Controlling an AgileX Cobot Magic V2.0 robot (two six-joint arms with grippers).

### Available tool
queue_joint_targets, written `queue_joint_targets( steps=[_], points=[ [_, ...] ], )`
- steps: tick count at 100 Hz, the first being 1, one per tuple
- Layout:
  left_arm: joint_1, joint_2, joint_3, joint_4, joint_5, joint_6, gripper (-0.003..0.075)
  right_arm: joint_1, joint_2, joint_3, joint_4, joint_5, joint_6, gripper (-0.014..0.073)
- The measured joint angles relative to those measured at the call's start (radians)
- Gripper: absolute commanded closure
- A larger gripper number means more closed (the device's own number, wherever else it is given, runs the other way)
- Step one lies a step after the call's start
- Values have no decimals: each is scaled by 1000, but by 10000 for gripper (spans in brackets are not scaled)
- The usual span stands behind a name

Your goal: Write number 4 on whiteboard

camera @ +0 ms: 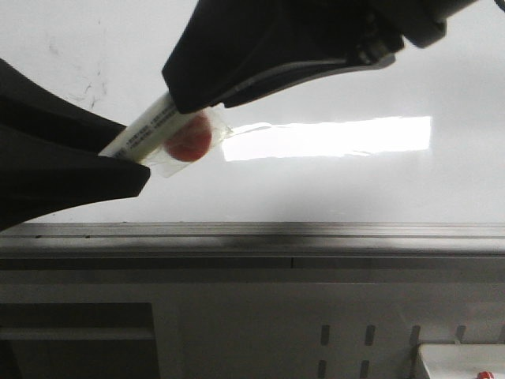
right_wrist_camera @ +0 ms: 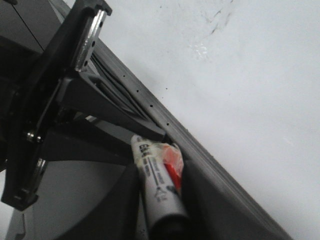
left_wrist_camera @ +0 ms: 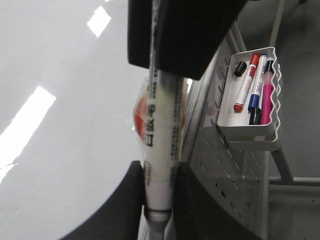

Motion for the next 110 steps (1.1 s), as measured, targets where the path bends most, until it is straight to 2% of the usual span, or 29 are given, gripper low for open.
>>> queue_joint_targets(
  steps=[5, 17, 22, 27, 44, 58, 80, 99, 110],
  points=[
    [0, 0, 0, 3, 0, 6, 619, 4, 0, -3, 2, 0, 0, 659],
    [0, -1, 0, -40, 2, 8, 404, 7, 0, -5, -4, 0, -1, 659],
    [0, -11, 0, -80, 9, 8, 339, 7, 0, -5, -12, 2, -3, 659],
    [5, -30, 0, -130, 38, 8, 307, 2, 0, -7, -28, -3, -3, 659],
    [47, -168, 0, -362, 208, 8, 313, -46, 11, -50, -76, -7, -3, 659],
    [88, -314, 0, -479, 313, 6, 313, -114, 59, -153, -127, -9, -3, 659],
    [176, -430, 0, -523, 356, 6, 313, -188, 171, -312, -160, -9, -3, 659],
    [201, -435, 2, -525, 362, 2, 313, -215, 230, -325, -155, 6, -3, 659],
    [202, -435, 2, -525, 362, 2, 313, -186, 238, -295, -137, 9, -3, 659]
  ],
)
